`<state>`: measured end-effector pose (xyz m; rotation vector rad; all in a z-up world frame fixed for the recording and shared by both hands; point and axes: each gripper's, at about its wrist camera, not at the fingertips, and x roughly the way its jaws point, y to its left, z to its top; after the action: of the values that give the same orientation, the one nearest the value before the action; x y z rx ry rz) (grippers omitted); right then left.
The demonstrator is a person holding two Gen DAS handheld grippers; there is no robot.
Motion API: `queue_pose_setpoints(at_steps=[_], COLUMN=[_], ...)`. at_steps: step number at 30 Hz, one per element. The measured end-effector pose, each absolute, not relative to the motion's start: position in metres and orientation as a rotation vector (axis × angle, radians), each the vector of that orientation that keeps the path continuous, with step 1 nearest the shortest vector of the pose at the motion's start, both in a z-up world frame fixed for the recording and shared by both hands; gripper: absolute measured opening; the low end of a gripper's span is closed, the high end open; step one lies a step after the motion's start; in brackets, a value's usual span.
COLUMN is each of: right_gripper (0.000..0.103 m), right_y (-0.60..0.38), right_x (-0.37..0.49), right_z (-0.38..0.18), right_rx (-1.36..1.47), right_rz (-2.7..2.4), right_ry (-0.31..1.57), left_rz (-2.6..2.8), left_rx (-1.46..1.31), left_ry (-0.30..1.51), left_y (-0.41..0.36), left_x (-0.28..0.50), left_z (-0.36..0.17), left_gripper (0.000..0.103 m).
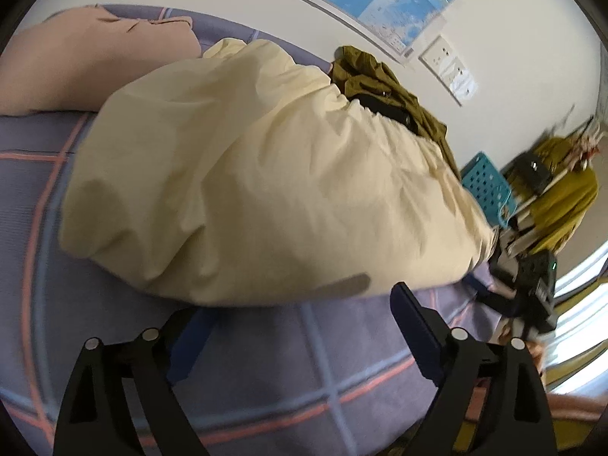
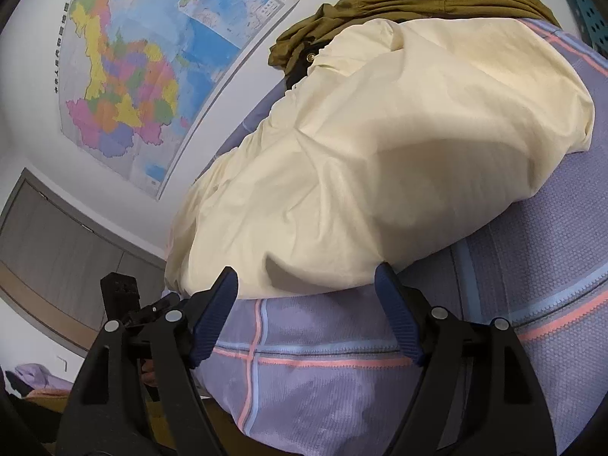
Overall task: Fold large clothes
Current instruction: 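Lift the bundled cream shirt with both grippers off the bed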
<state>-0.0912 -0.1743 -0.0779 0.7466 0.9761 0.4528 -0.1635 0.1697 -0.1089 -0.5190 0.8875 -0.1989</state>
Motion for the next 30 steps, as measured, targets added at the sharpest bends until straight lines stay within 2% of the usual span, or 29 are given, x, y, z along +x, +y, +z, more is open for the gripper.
queue_pose_setpoints(at_steps=[7,15,20,23,24,26,30], right_gripper=[0.074,0.074,0.074,0.084,0.08,0.08,0.095], right_y=[-0.179,-0.179,-0.183,-0.197,-0.201,-0.204,-0.192], right_x=[-0.085,-0.07,-0.078,-0.09,-0.092,-0.091,-0.072], right_z=[-0.081,-0.085,-0.08,-0.077,-0.078,-0.081,-0.08], right_rx=[0.779,0.86,0.869,0.877,0.883,0.876,0.812], right_rz=[0.423,0.344,0.264,0.19,0.162,0.133,0.13], right_ry=[0.943,0.888,0.914,0.91,0.918,0.915,0.918], left_rz=[-0.213,-0.165,-0.155,-0.144,-0.138,-0.125,-0.108], left_rx=[-0.626,-0.581,-0.632,-0.618,-0.604,-0.582,-0.518], left_ry=[0.834,0.816,0.826,0.838,0.844,0.844,0.862], left_y=[0.17,0.157,0.169,0.167,0.166,0.163,0.156], left_x=[-0.14,-0.113,-0.116,-0.114,-0.113,-0.112,-0.108], left_z=[-0.111,-0.108,-0.109,-0.108,-0.108,-0.107,-0.106], left_gripper=[0.092,0.093,0.086,0.086,0.086,0.086,0.086])
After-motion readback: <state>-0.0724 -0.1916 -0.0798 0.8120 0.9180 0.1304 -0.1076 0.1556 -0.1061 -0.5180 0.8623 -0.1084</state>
